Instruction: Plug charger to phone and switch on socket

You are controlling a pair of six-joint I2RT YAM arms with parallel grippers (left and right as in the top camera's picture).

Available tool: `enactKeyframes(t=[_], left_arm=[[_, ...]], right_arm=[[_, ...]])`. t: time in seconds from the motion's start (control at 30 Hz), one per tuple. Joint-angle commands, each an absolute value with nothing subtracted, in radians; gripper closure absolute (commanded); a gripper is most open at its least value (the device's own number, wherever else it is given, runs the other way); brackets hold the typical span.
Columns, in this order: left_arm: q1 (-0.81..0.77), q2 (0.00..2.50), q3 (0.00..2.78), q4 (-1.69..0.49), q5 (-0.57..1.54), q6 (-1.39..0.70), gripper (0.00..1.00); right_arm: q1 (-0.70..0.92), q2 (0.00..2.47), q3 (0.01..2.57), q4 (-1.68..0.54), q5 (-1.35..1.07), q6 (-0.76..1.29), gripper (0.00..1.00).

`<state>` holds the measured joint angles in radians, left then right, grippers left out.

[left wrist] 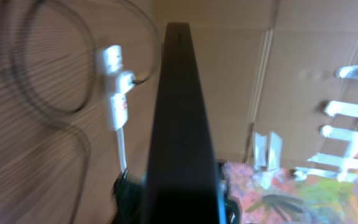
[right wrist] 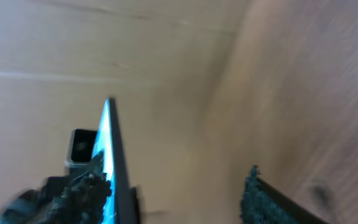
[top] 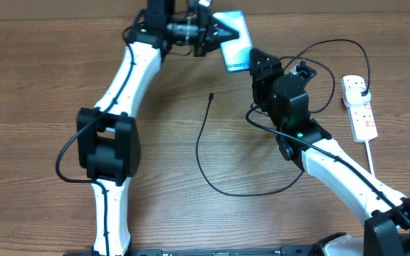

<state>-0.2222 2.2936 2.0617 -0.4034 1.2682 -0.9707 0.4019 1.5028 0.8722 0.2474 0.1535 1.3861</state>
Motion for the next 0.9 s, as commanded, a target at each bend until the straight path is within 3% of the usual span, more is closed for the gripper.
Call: enactKeyframes(t=[0.0, 0.1, 0.13, 0.27, 0.57, 0.87], left_arm=[[-0.173, 2.287, 2.075, -0.566, 1.311, -0.607, 0.96], [-0.126, 2.287, 2.075, -0.837, 1.219, -0.409, 0.96], [-0.105, 2.287, 2.075, -0.938, 1.177, -0.326, 0.96], [-0.068, 2.287, 2.075, -1.129, 1.15, -0.12, 0.96], [-0.044, 2.287, 2.075, -1.492, 1.186, 0.278, 0.96], [0.016, 2.287, 2.075, -1.616, 1.475, 0.436, 0.96]], right_arm=[[0.404, 1.5, 0.878, 0.163, 0.153, 1.265, 0.2], [0.404, 1.5, 0.878, 0.043, 0.149, 1.179, 0.09], [0.404, 1.5, 0.878, -0.008, 0.133, 1.132, 0.01], [0.404, 1.488, 0.878, -0.157, 0.04, 0.967, 0.0], [0.404, 1.487, 0.878, -0.464, -0.096, 0.848, 0.0], [0.404, 1.487, 0.879, -0.555, -0.291, 0.705, 0.0]])
